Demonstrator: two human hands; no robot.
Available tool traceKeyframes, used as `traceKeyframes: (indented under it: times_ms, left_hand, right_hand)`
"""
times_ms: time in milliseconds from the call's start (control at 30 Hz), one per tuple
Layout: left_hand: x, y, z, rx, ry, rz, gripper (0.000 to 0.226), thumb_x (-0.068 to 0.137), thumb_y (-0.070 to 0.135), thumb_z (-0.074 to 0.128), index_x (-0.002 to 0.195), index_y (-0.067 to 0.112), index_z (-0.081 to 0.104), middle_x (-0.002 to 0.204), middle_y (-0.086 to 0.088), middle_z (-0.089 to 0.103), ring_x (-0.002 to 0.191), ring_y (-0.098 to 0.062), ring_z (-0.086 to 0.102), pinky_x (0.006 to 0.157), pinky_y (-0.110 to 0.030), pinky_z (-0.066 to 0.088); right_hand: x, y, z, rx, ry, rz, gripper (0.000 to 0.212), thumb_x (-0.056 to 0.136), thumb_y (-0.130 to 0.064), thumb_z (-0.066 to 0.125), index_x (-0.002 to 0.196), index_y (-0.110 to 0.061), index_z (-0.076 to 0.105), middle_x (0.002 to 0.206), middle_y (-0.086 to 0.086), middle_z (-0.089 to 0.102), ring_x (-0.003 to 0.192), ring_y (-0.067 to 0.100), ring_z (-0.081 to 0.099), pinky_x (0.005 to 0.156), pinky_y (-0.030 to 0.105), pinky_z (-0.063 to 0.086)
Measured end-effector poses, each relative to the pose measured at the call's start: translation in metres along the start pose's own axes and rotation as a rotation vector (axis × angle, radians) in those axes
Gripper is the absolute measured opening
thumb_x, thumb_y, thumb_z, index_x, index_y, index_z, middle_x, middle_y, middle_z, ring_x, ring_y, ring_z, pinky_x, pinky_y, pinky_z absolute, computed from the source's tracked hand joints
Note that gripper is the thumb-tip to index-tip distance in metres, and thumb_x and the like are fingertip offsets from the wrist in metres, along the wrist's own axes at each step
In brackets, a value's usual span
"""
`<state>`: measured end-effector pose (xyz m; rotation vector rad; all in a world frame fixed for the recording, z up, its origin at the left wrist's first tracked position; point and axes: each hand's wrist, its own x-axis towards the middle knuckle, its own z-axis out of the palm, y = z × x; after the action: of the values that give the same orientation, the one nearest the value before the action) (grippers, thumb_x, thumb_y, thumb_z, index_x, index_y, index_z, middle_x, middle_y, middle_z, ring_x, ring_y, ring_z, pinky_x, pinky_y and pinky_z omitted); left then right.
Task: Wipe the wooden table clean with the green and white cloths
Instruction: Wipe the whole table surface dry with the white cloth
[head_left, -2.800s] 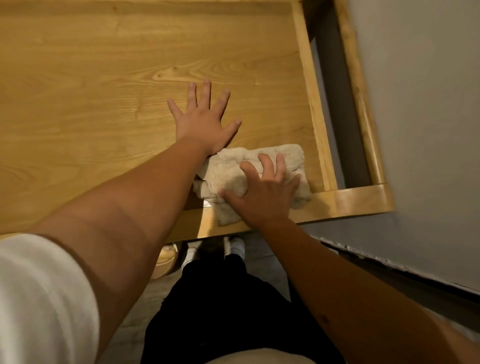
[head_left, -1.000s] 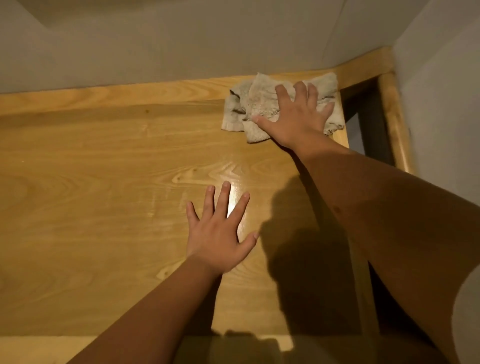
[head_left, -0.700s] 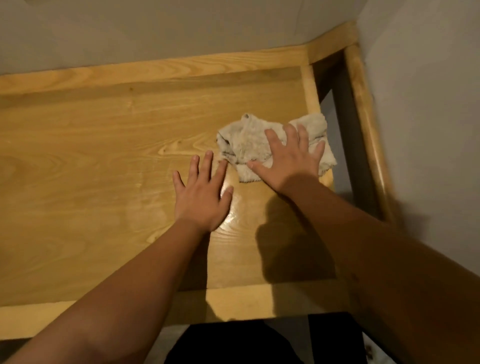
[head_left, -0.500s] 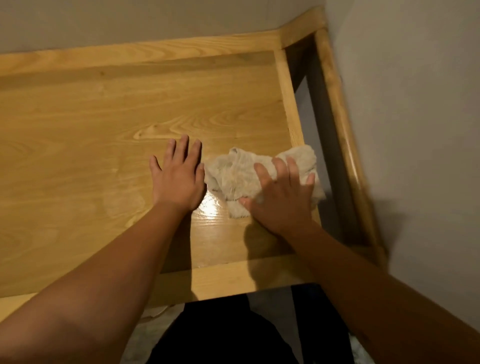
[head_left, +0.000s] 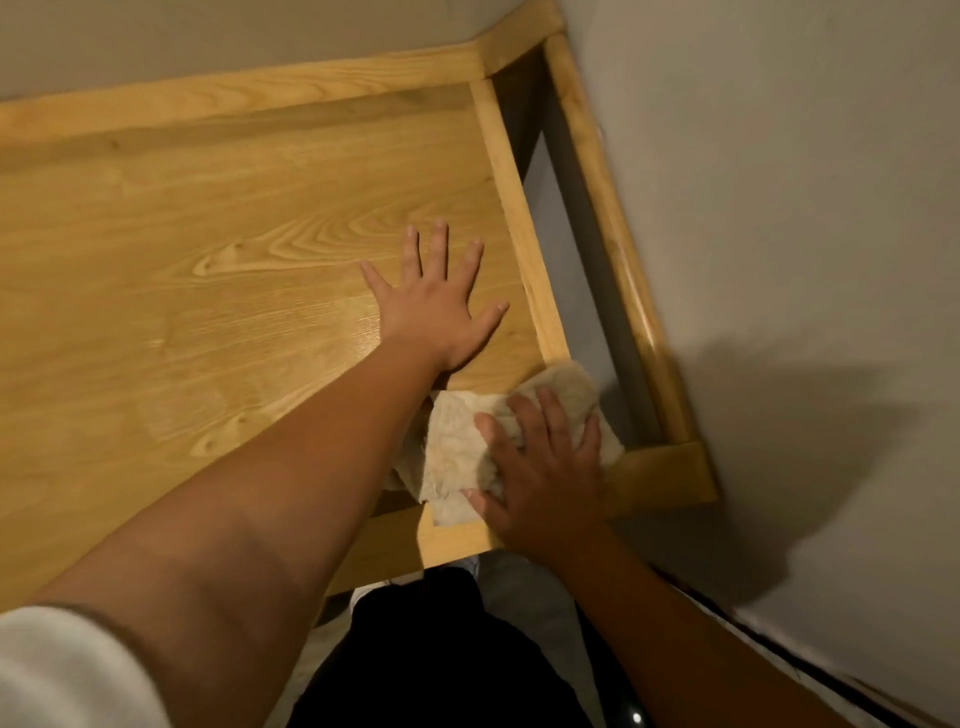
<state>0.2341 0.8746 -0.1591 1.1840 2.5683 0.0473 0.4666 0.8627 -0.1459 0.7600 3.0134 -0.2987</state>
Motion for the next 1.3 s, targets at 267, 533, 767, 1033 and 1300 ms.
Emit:
traceKeyframes:
  times_ms: [267,533,767,1033,1300]
  left_hand:
    - [0.003,0.002,0.006,-0.018,0.042,-0.014,0.079,0.088,0.081,0.014,0.157,0.044,0.004,0.17,0.001,-0.006,0.154,-0.031,-0.01,0.111,-0.075,-0.003]
    - [0.007,-0.013,0.0,-0.026,0.007,0.065,0.062,0.099,0.064,0.014,0.157,0.046,0.003,0.17,0.002,-0.006,0.155,-0.028,-0.008,0.119,-0.06,0.001]
    - [0.009,-0.009,0.004,-0.055,0.057,-0.046,0.059,0.101,0.045,0.012,0.159,0.036,0.004,0.169,-0.001,-0.008,0.154,-0.026,-0.011,0.12,-0.06,-0.002]
    - [0.011,-0.005,0.008,-0.027,0.088,-0.073,0.077,0.099,0.065,0.02,0.16,0.018,0.011,0.169,-0.009,0.001,0.155,-0.029,-0.007,0.119,-0.062,0.002]
    - [0.015,-0.006,0.007,-0.022,0.027,-0.078,0.081,0.097,0.07,0.014,0.161,0.023,-0.001,0.168,-0.004,-0.014,0.152,-0.026,-0.022,0.118,-0.059,-0.008]
  right_hand:
    - [-0.01,0.021,0.004,-0.043,-0.032,0.063,0.078,0.073,-0.063,0.051,0.143,-0.03,0.042,0.152,0.01,0.037,0.144,0.038,0.025,0.105,0.065,0.025]
    - [0.1,0.041,-0.01,0.038,-0.115,0.177,0.075,0.077,-0.061,0.036,0.147,-0.035,0.023,0.157,0.011,0.023,0.145,0.038,0.017,0.105,0.061,0.034]
    - [0.185,0.067,-0.008,0.149,-0.039,0.052,0.067,0.085,-0.038,0.063,0.146,-0.031,0.038,0.155,0.012,0.027,0.142,0.035,0.023,0.102,0.062,0.04]
    - [0.337,0.064,-0.006,0.191,0.023,0.148,0.062,0.093,-0.043,0.053,0.148,-0.031,0.028,0.157,0.012,0.02,0.141,0.036,0.02,0.104,0.055,0.042]
    - [0.409,0.058,-0.019,0.131,-0.036,0.19,0.064,0.096,-0.045,0.044,0.153,-0.028,0.021,0.163,0.013,0.005,0.144,0.041,0.009,0.109,0.061,0.03]
